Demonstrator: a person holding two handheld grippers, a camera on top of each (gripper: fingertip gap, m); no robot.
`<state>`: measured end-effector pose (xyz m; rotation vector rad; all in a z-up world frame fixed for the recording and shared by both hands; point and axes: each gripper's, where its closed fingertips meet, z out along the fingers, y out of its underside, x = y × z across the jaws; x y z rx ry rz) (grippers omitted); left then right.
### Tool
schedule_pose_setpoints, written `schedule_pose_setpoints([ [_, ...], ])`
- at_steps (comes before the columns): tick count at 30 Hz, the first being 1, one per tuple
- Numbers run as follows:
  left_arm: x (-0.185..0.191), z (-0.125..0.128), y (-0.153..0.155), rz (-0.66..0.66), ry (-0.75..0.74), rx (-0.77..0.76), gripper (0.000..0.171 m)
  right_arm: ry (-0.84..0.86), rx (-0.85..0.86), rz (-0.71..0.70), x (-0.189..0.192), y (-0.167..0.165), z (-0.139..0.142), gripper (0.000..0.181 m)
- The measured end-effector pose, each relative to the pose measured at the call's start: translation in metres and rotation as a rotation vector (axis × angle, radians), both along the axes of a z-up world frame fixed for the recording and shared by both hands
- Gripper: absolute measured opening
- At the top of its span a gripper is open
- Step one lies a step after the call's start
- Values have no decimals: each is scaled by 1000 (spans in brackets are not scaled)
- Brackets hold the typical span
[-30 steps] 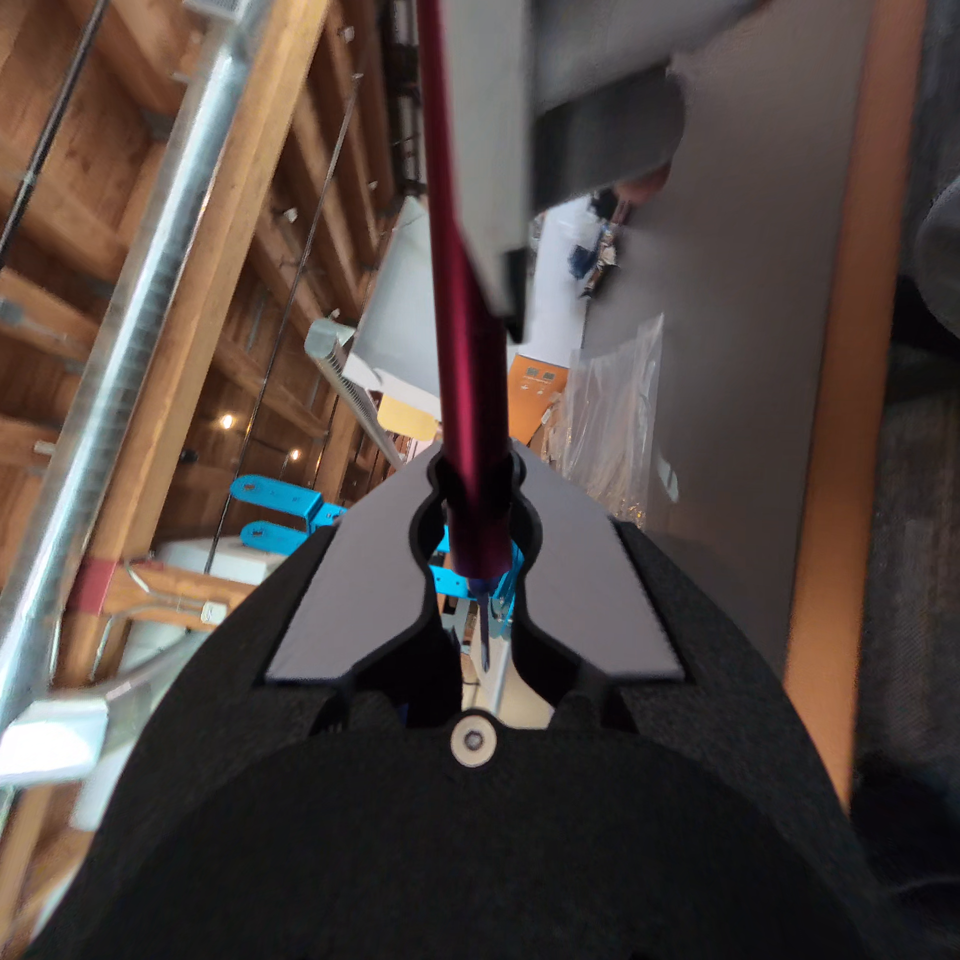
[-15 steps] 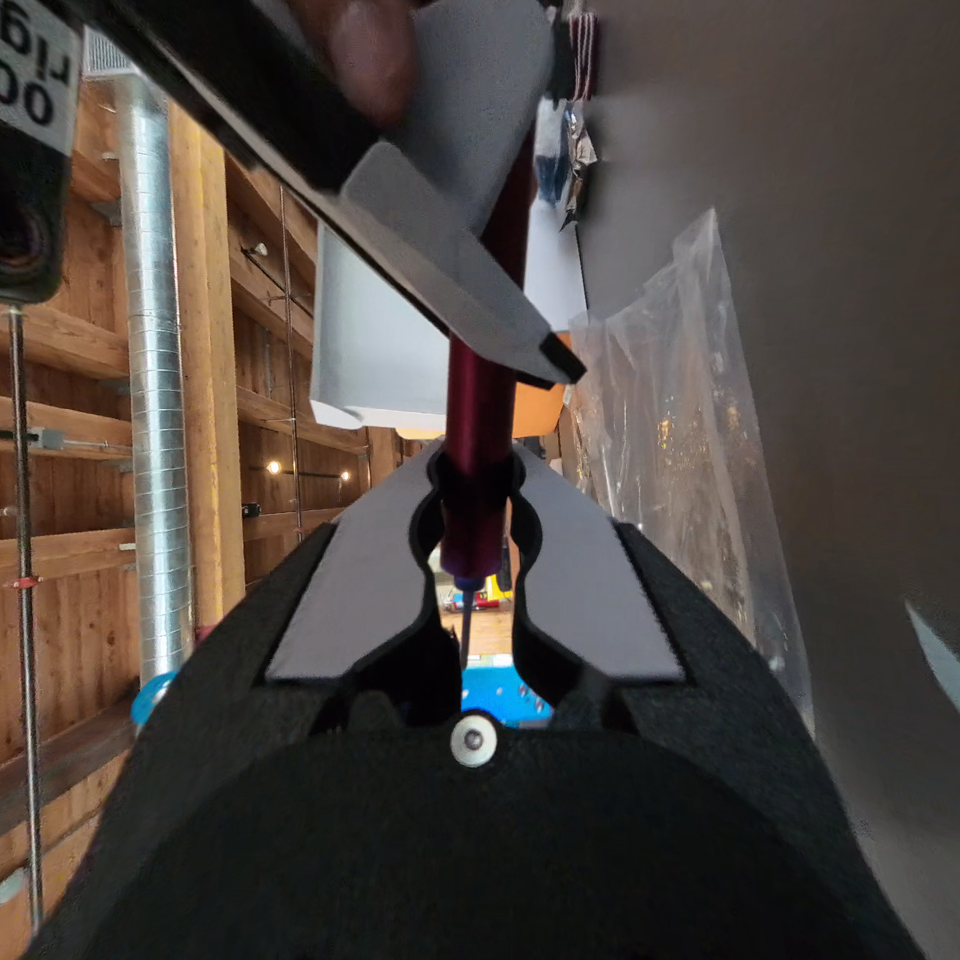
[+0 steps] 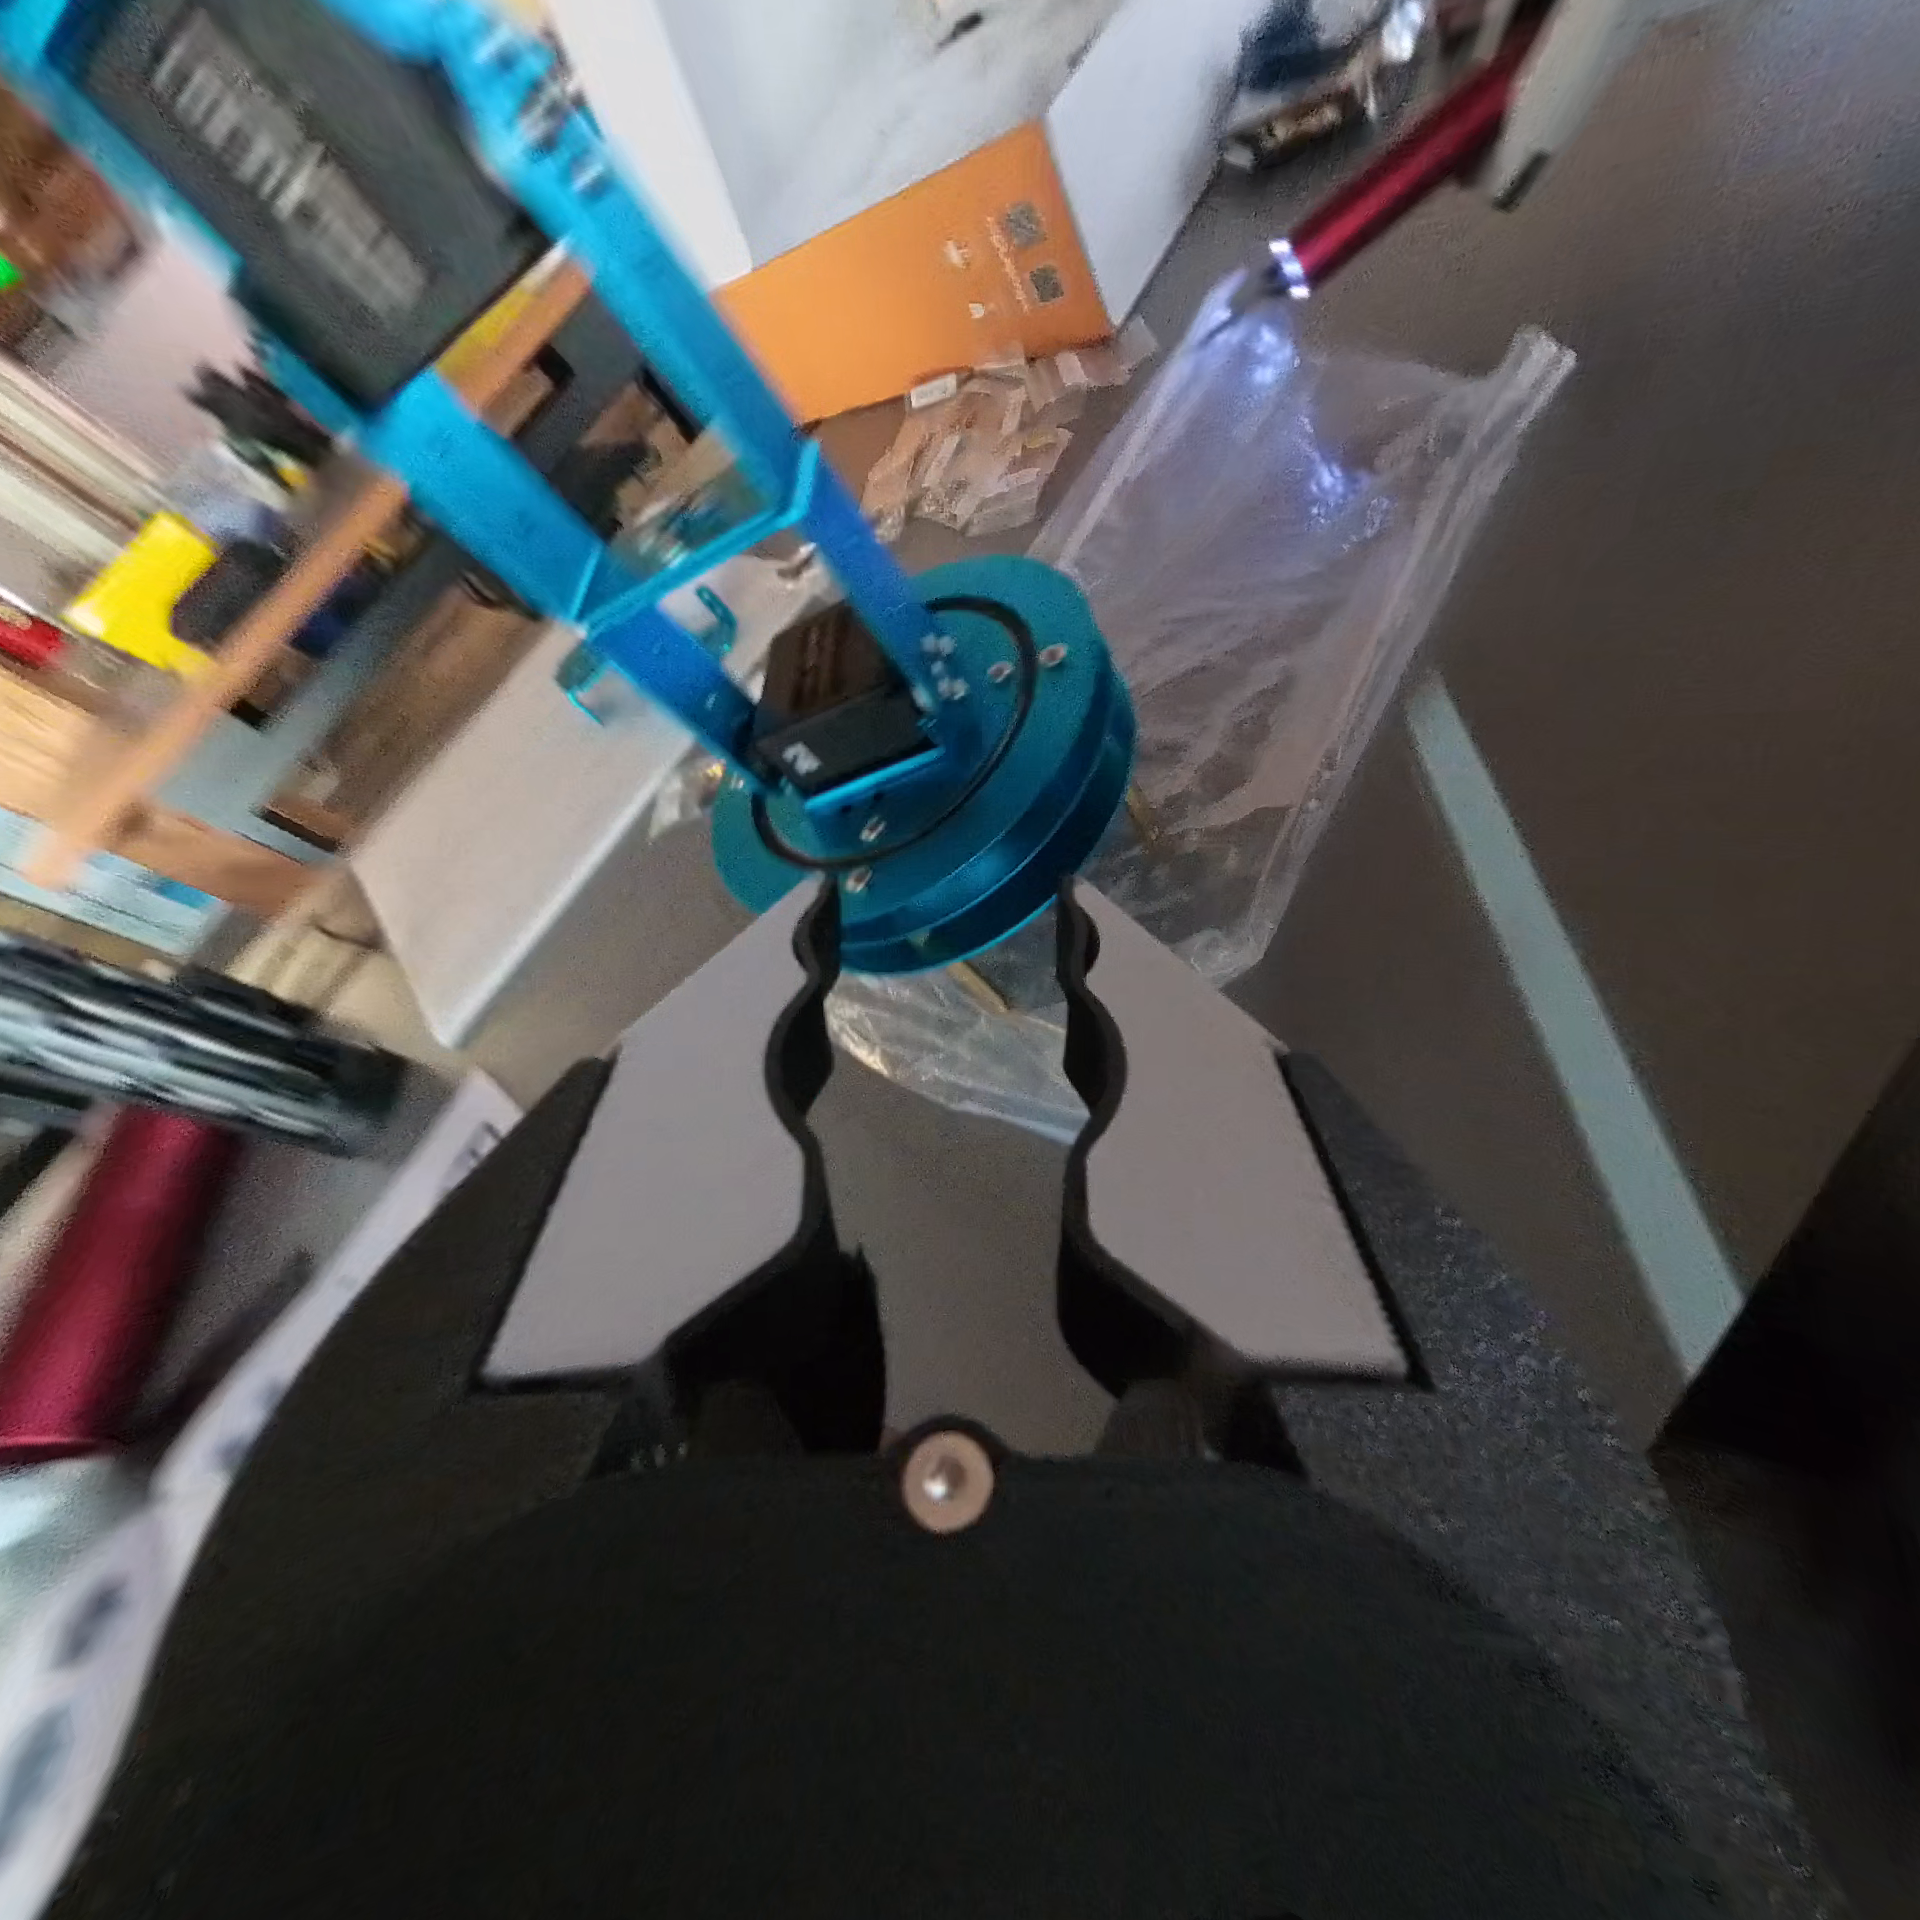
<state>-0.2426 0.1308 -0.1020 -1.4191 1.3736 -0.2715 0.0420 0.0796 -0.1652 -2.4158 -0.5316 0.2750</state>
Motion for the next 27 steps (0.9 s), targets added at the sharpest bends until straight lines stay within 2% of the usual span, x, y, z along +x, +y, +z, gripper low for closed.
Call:
schedule_pose_setpoints([
  [4, -16, -15, 16, -14, -76, -279, 52, -128, -32, -265, 45, -43, -10, 19],
  [6, -20, -30, 20, -35, -38, -318, 52, -181, -62, -367, 62, -55, -20, 19],
  [9, -25, -45, 19, -64, 34, -333, 52, -137, -67, -408, 64, -55, -24, 20],
  [13, -28, -47, 9, -121, 26, -439, 51, -100, -87, -406, 64, -54, -25, 20],
  [20, -21, -69, -6, -185, 159, -324, 51, 94, -26, -395, 65, -53, -23, 20],
  [23, -16, -75, -8, -220, 241, -189, 42, 18, 31, -386, 70, -45, -11, 33],
  [25, -15, -79, -5, -251, 329, -76, 37, 72, 212, -281, 37, -12, 25, 47],
  [26, -13, -79, -6, -273, 354, -37, 27, 123, 298, -212, 11, 8, 41, 58],
  [27, -12, -80, -3, -276, 387, 0, 17, 152, 322, -140, -14, 25, 45, 68],
])
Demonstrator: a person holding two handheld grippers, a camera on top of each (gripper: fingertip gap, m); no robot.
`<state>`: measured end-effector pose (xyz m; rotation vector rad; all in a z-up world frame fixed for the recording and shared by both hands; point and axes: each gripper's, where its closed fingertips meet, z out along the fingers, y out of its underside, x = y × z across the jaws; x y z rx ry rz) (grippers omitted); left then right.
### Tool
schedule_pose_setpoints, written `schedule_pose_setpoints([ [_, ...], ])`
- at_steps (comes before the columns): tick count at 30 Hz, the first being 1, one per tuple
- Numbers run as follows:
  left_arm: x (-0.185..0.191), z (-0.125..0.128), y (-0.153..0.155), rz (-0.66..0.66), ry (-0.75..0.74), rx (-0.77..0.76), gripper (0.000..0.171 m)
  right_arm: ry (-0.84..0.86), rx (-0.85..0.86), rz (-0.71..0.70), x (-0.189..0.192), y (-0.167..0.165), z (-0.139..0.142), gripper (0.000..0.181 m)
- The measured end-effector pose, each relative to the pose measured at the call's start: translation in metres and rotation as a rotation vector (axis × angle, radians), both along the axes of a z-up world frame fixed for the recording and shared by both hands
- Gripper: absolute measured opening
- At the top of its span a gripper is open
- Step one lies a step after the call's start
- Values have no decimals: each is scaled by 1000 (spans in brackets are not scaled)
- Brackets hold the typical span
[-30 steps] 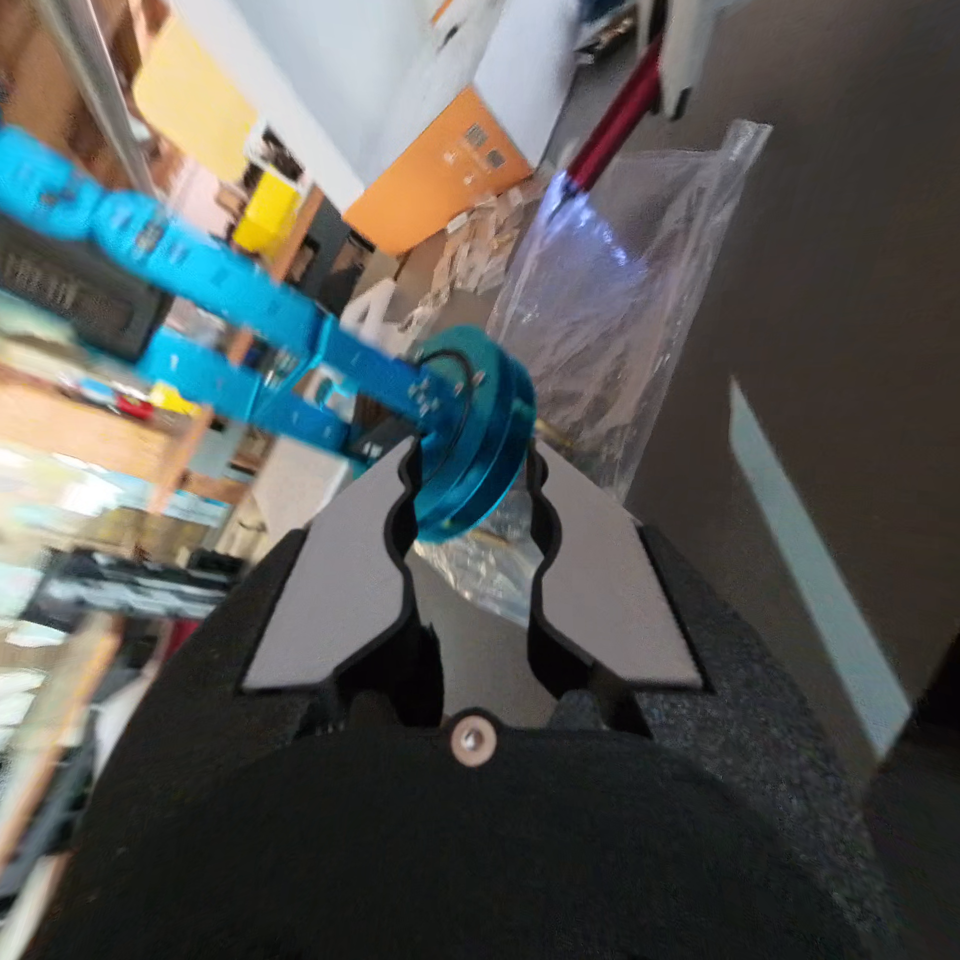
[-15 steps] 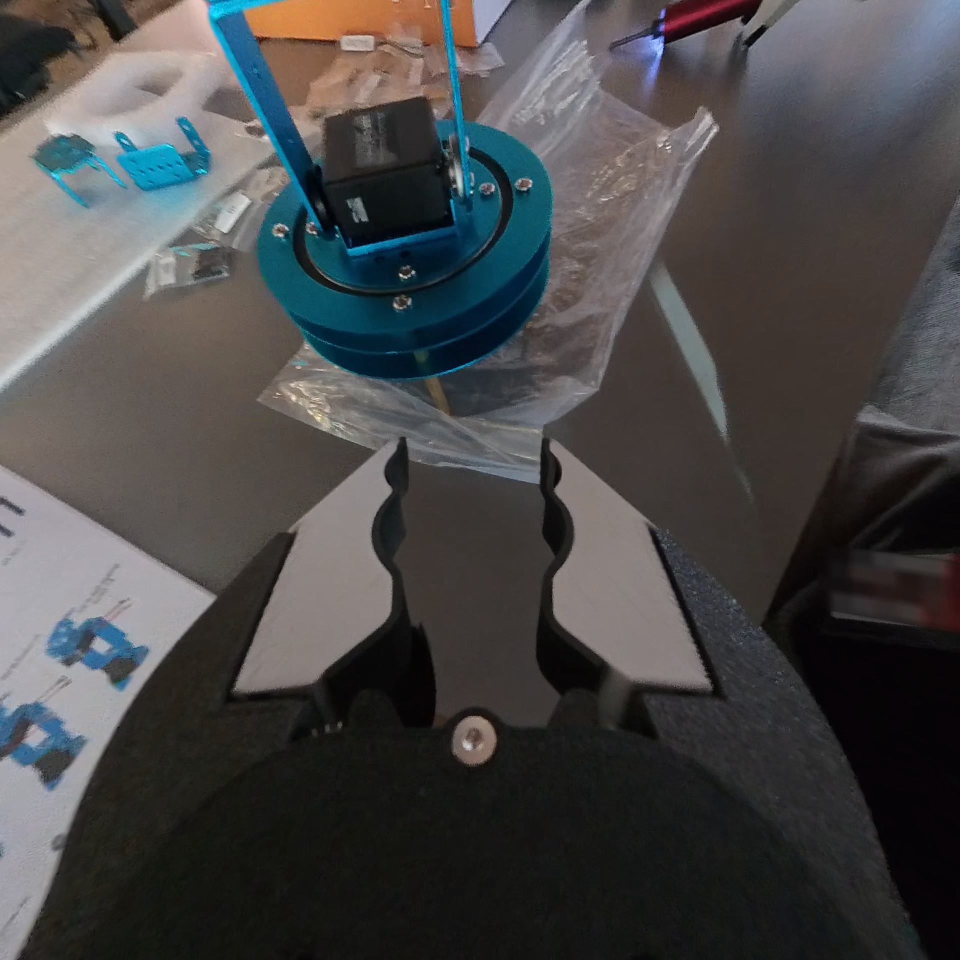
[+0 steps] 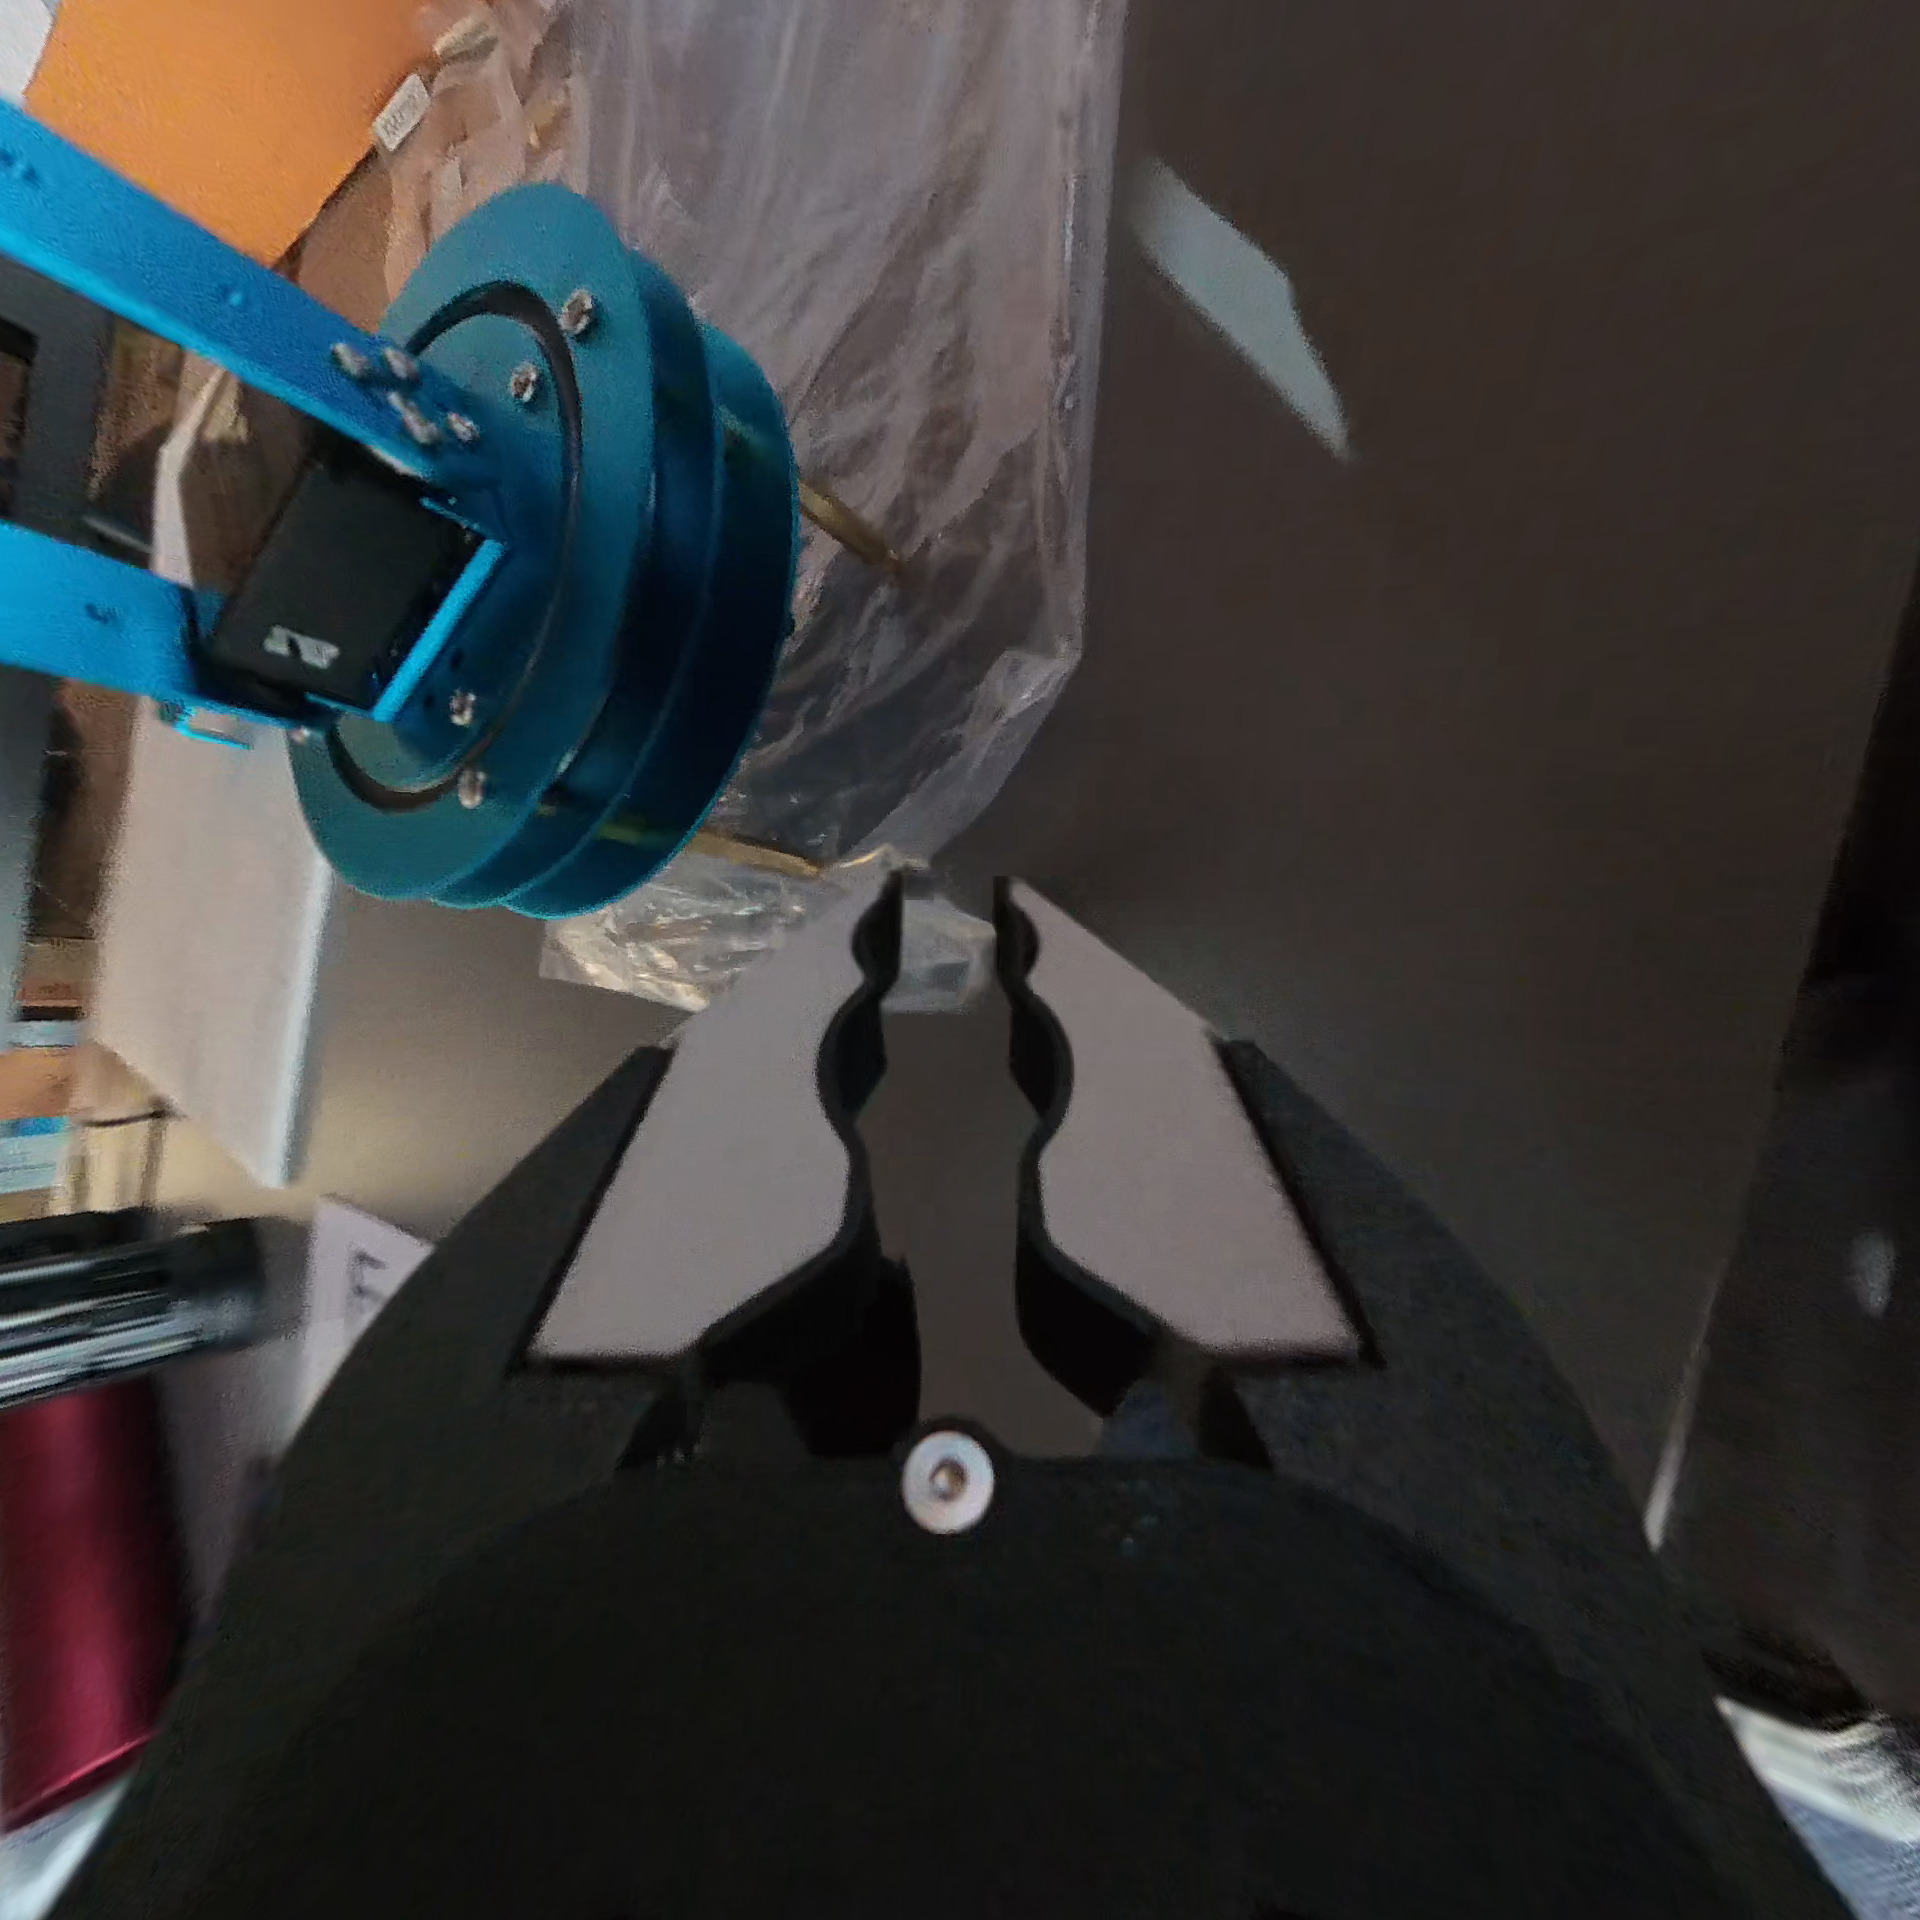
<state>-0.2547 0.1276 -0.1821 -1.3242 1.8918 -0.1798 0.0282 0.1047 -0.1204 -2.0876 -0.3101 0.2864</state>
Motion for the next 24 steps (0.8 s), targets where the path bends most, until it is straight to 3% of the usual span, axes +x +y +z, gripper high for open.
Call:
schedule_pose_setpoints([
  [1, 0, -1, 4, -6, 36, 51, 11, 0, -25, 71, -20, 15, -7, 73],
  [3, -5, -4, 9, -29, 110, 133, 0, 2, -105, 139, -38, 41, -28, 65],
  [7, -14, -4, 8, -54, 151, 140, 0, 41, -179, 207, -48, 64, -43, 0],
  [11, -28, -1, 2, -41, 138, 81, 0, 22, -198, 217, -56, 73, -44, 0],
  [15, -47, -7, -6, -11, 164, 83, 0, -24, -285, 242, -72, 64, -67, 0],
  [18, -51, -3, -11, 48, 104, 41, 2, -87, -252, 238, -75, 62, -67, 0],
  [19, -52, 0, -15, 59, 75, -9, 20, -117, -217, 215, -73, 64, -59, 7],
  [21, -55, 17, -20, 99, -30, -165, 54, -155, -114, 206, -78, 63, -31, 53],
  [22, -56, 31, -18, 123, -113, -240, 63, -148, -55, 263, -93, 56, -12, 74],
  [24, -54, 58, 2, 204, -290, -348, 83, -114, 45, 456, -143, 31, 16, 96],
])
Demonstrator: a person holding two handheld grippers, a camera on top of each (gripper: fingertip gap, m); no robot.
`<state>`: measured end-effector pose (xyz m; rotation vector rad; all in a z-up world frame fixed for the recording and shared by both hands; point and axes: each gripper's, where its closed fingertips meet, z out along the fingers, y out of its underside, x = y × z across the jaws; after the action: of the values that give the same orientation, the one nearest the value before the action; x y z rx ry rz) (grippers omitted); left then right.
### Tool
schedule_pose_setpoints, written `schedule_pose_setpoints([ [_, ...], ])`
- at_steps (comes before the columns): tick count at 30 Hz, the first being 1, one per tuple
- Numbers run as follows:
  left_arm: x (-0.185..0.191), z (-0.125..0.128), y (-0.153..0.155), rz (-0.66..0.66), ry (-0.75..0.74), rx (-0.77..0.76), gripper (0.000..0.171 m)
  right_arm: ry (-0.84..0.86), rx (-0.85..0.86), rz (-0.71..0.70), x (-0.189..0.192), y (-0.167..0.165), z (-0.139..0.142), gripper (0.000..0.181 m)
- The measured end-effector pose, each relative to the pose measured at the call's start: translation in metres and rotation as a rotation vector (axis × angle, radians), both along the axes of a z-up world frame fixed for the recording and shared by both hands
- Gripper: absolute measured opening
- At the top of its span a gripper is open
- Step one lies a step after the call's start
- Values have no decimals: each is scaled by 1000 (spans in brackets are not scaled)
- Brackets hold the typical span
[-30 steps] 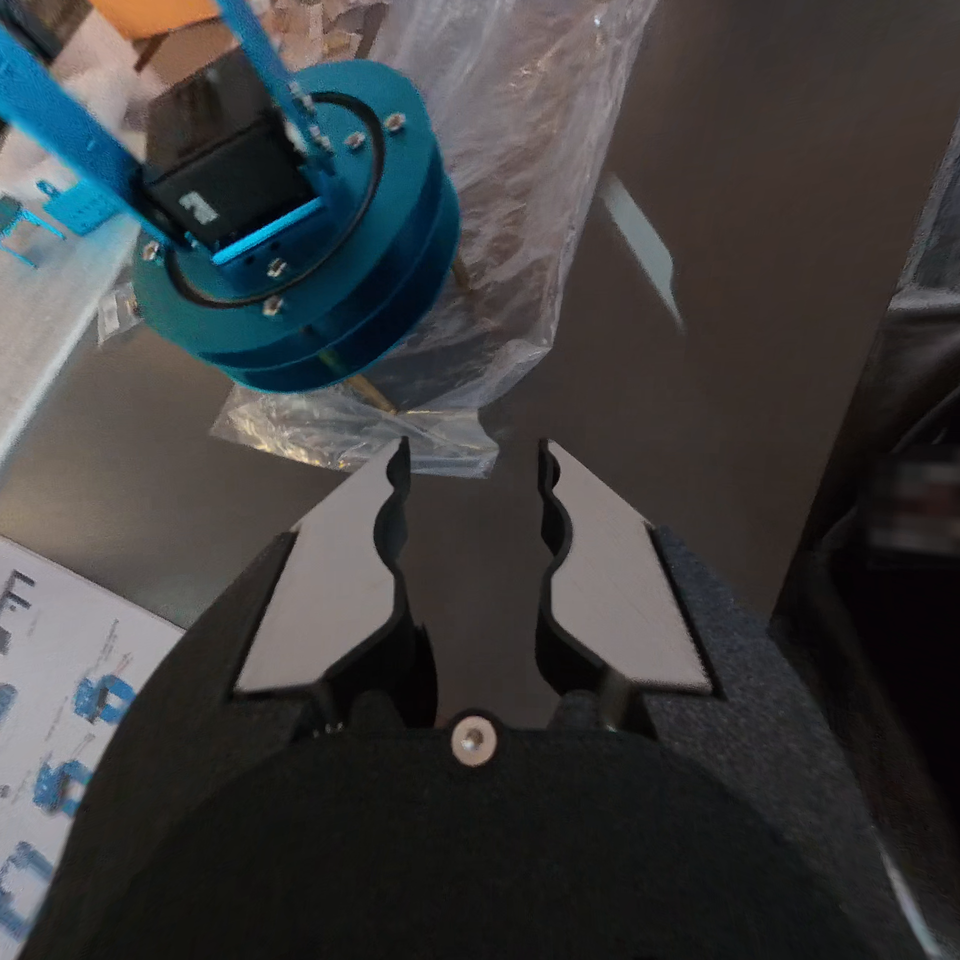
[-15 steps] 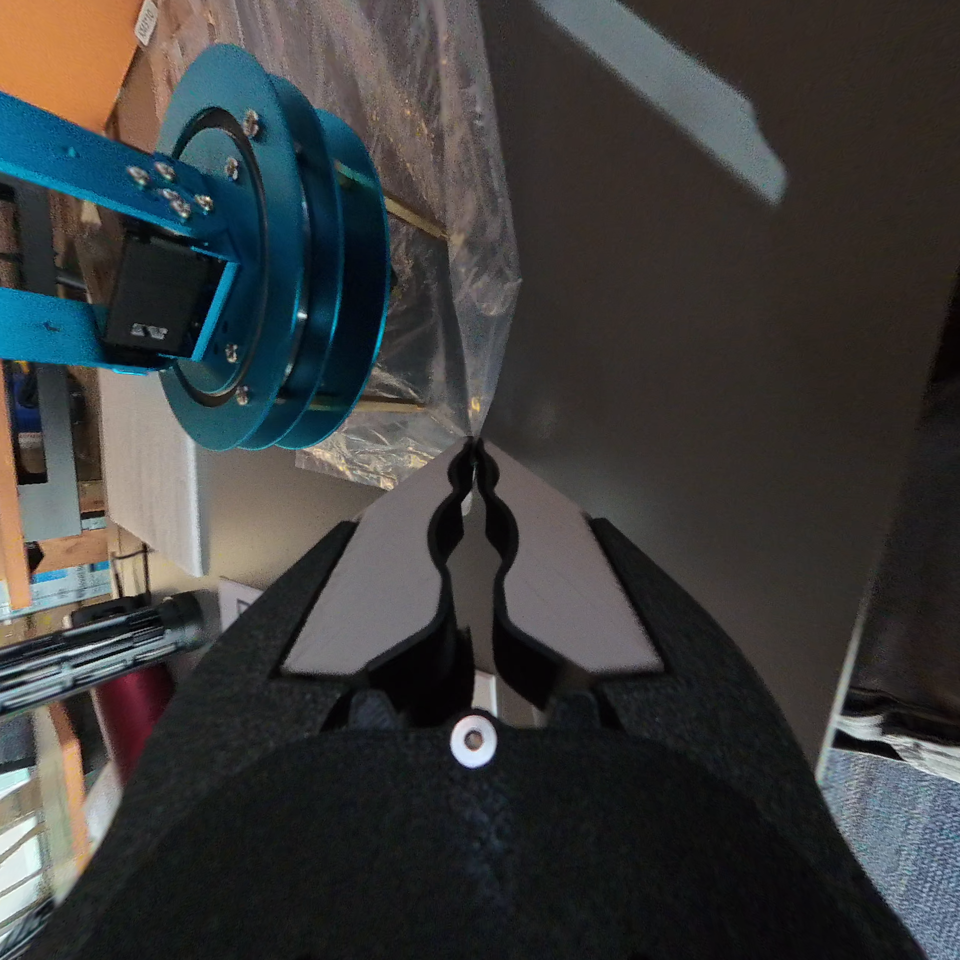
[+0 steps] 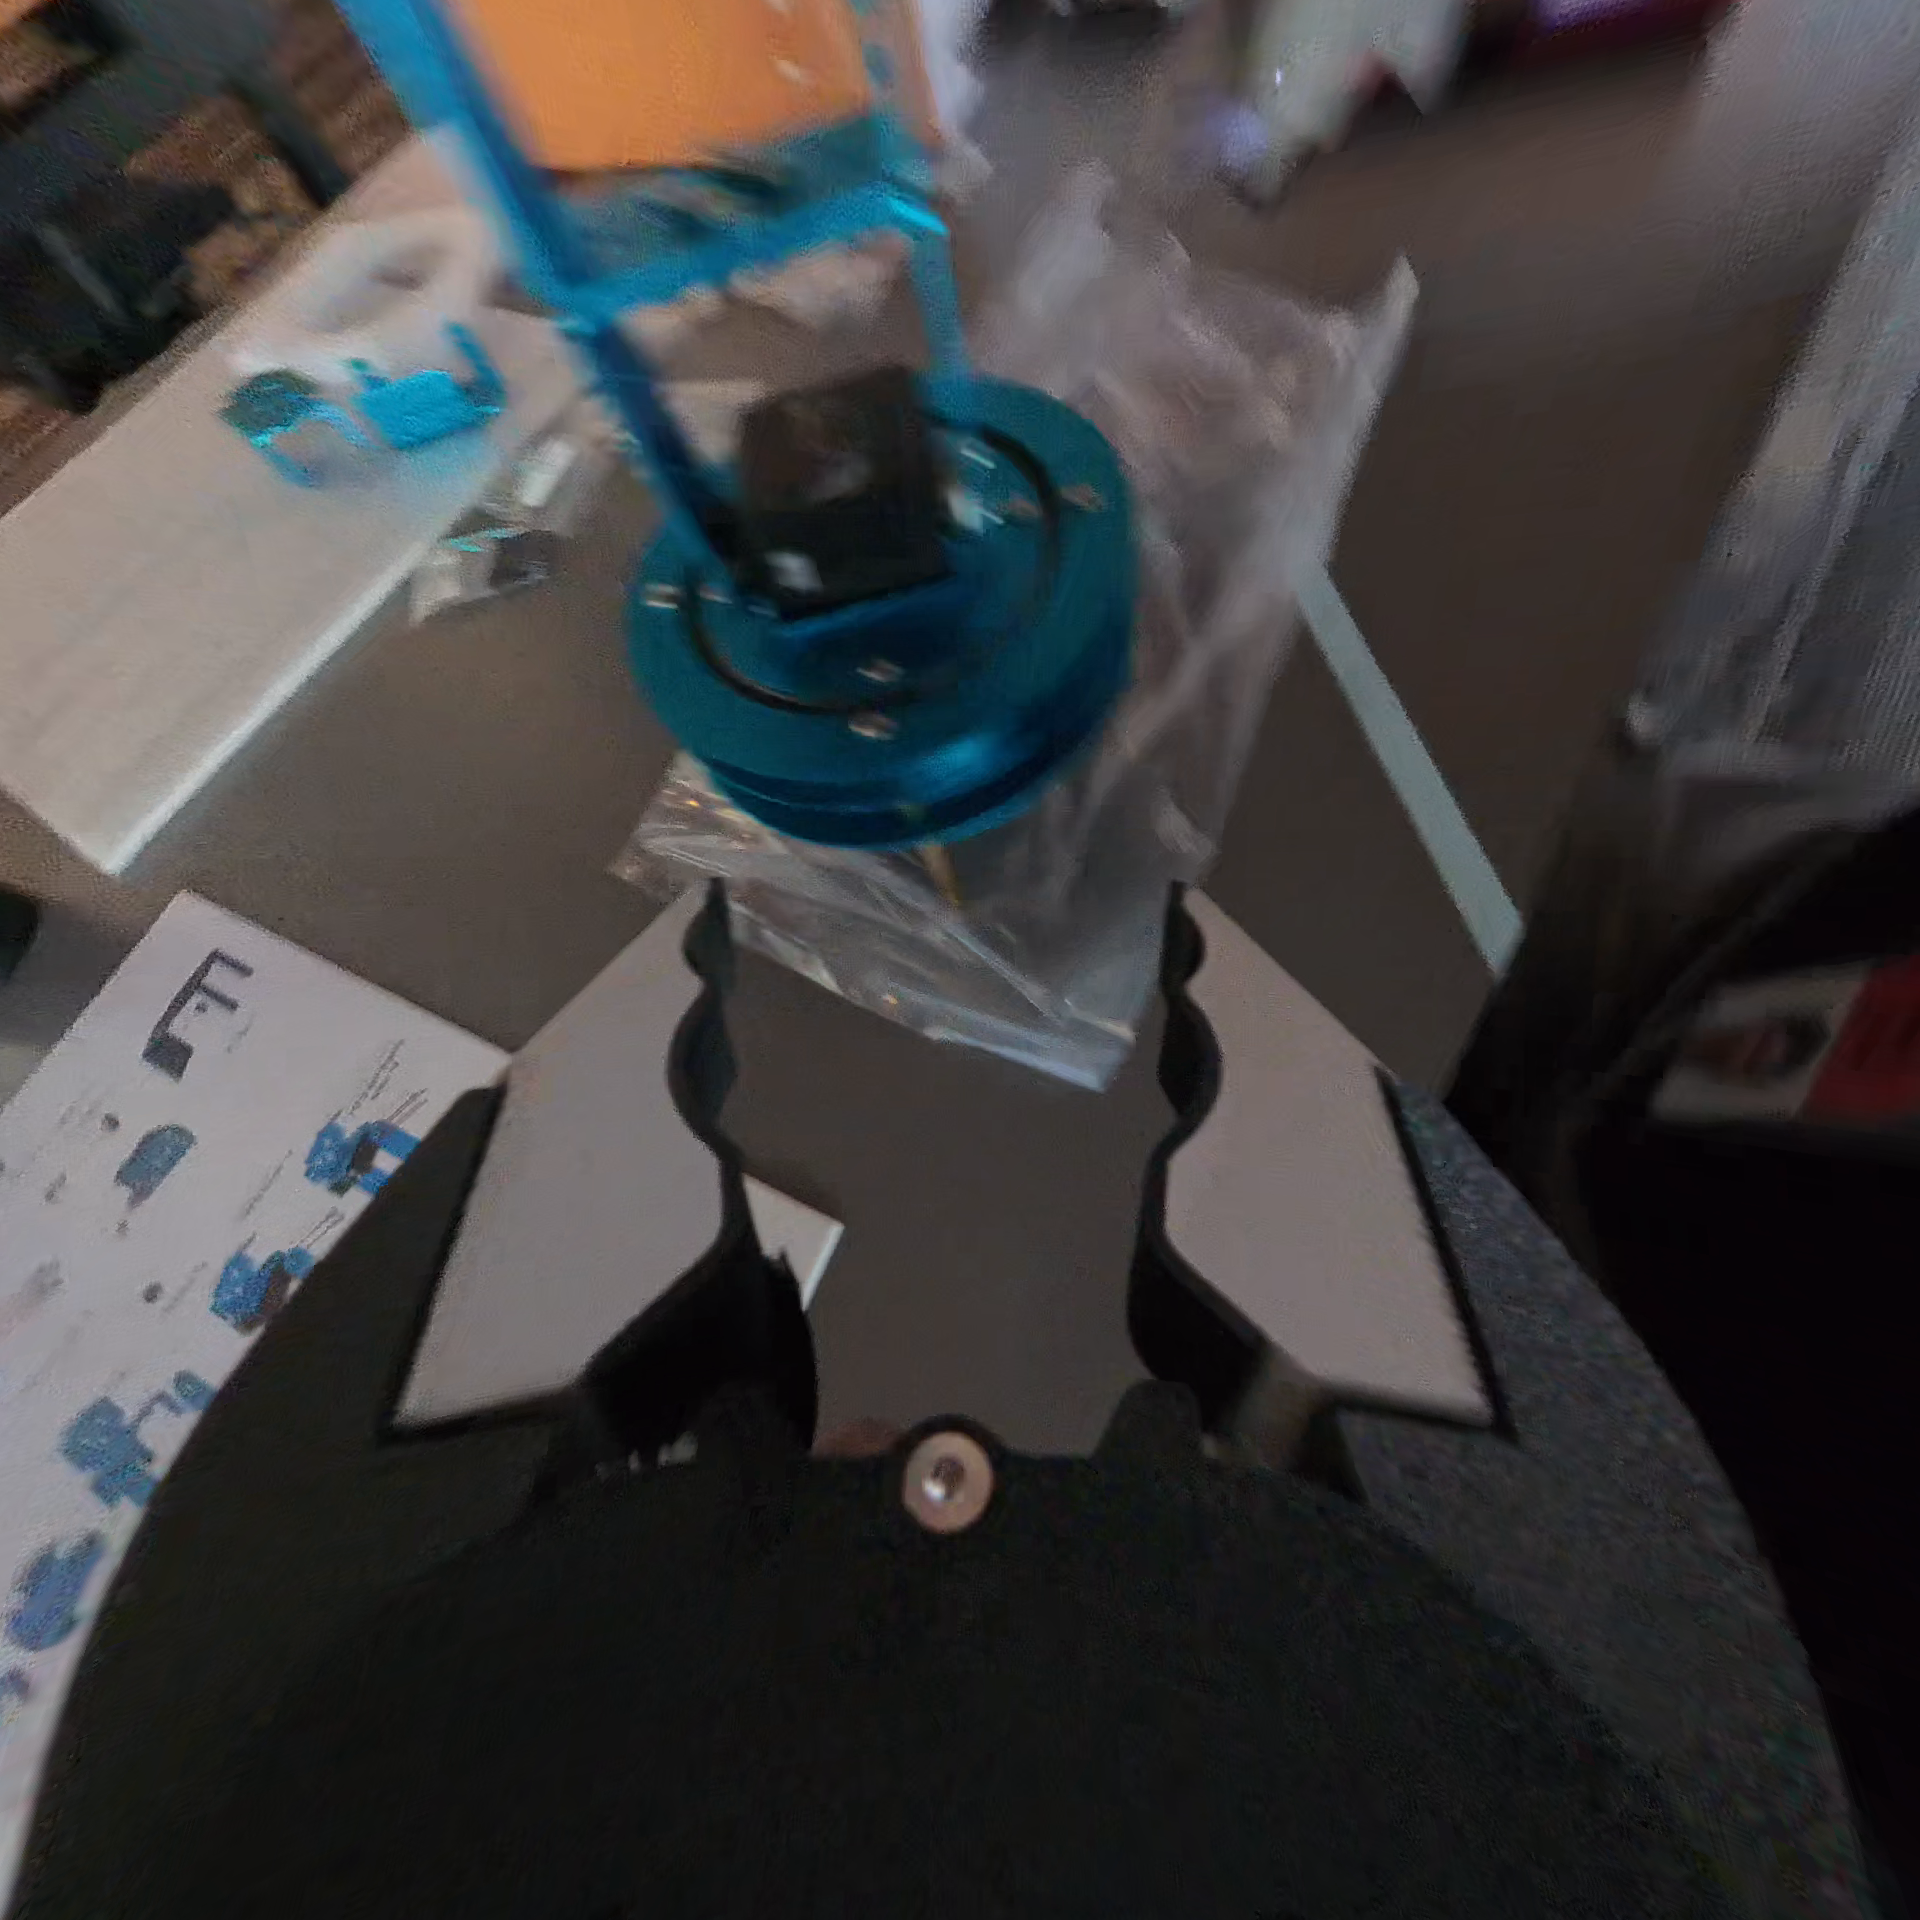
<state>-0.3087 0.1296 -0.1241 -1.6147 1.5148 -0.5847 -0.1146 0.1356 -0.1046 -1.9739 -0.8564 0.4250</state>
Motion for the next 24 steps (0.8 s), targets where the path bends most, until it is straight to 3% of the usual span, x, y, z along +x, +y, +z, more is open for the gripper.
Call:
schedule_pose_setpoints([
  [2, 7, 6, 22, 50, -79, -63, 100, 34, -6, 126, -46, -13, 3, 108],
  [4, 22, -2, 31, 13, -90, -79, 104, 45, -52, 210, -80, -13, -13, 116],
  [8, 51, -20, 32, -121, -107, -211, 108, 16, -137, 224, -101, 10, -48, 121],
  [11, 62, -27, 33, -177, -65, -164, 112, -18, -145, 222, -107, 21, -55, 117],
  [17, 64, -20, 33, -196, -37, -130, 110, -32, -122, 222, -109, 21, -47, 119],
  [24, 85, 20, 18, -224, -63, -157, 109, -32, -98, 194, -89, 8, 1, 119],
])
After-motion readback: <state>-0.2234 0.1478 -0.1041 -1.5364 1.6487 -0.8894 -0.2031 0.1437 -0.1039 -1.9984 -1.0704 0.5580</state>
